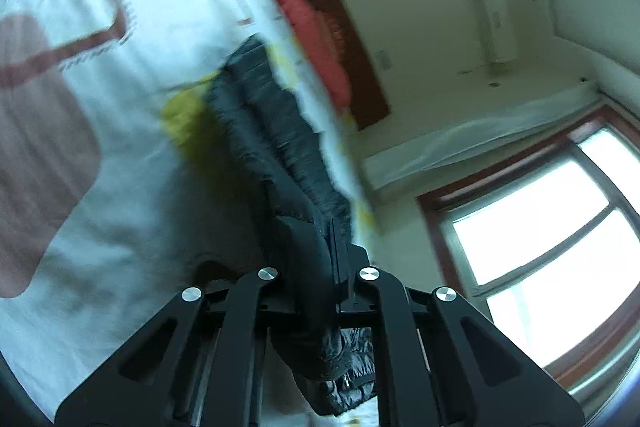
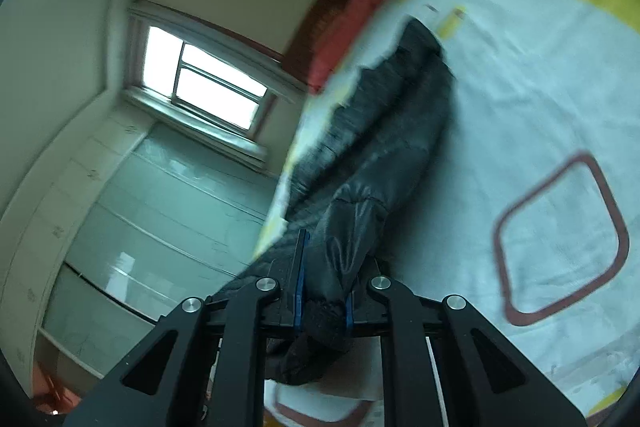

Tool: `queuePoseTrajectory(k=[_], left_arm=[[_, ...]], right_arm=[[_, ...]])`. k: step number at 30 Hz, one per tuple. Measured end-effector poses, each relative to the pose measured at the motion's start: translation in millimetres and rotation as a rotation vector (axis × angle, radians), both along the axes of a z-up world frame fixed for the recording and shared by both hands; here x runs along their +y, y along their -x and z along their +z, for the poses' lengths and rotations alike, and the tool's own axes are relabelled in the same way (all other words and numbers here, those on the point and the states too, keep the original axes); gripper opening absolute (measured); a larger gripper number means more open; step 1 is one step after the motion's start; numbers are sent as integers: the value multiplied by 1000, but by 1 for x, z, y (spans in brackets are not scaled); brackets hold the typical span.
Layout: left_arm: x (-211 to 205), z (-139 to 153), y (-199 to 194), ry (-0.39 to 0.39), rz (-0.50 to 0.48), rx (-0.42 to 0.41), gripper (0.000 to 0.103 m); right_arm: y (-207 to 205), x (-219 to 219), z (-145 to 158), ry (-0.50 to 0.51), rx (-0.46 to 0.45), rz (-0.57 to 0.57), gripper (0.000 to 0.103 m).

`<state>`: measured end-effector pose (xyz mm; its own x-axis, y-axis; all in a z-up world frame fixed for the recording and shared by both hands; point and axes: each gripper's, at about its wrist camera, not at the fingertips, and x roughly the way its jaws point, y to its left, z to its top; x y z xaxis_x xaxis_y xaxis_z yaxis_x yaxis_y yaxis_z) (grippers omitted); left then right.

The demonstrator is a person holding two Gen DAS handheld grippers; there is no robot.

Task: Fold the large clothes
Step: 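Lift the hem with both tools and fold it toward the collar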

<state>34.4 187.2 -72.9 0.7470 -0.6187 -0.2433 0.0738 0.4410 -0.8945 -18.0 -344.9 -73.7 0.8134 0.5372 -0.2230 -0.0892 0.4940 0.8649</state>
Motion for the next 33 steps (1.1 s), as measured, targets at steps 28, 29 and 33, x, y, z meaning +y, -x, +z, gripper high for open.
queuePoseTrajectory(k=[28, 29, 33], left_arm=[[-38, 18, -293, -165, 49, 32, 8], [-41, 11, -307, -177, 50, 46, 8], [-48, -18, -354, -248, 62, 97, 8]], right_arm=[[-296, -50, 10, -78, 44, -30, 14], [-311, -52, -1, -73, 69, -34, 14], [-353, -58, -37, -53, 152, -62, 14]])
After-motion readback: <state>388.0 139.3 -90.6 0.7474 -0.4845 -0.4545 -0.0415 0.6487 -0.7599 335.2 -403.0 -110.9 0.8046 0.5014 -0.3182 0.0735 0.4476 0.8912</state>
